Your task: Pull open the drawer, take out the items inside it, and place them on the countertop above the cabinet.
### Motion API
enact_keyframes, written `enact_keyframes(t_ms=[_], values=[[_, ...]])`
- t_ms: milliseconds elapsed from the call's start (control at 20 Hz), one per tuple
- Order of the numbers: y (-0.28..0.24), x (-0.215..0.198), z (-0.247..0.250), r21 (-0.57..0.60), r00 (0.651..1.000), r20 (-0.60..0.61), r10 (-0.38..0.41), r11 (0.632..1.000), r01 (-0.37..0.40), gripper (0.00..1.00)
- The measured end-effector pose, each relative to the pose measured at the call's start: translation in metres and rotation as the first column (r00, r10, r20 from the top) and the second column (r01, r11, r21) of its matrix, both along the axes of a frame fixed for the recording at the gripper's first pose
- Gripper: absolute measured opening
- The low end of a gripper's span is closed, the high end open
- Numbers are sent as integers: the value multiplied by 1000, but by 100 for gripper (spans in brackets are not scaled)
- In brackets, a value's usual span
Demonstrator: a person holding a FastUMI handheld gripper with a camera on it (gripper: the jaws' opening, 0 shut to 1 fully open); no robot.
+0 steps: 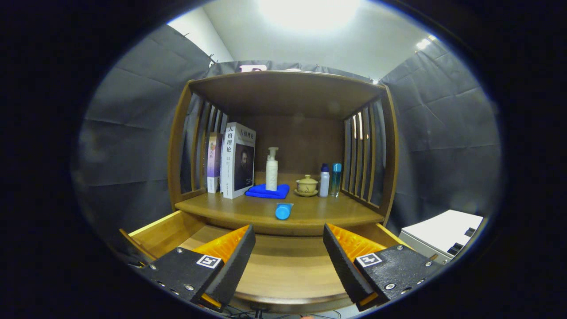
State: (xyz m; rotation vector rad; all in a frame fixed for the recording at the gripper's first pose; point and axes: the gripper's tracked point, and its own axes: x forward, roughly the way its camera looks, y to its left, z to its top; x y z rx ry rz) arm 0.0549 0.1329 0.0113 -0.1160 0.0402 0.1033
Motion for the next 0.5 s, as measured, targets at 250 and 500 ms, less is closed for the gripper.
enact_keyframes(t_ms=[250, 500], values=[[1, -31, -13, -7, 1000, 4, 3, 1000, -3, 94], [6, -71, -29, -63, 999, 35, 41, 997, -39, 94]])
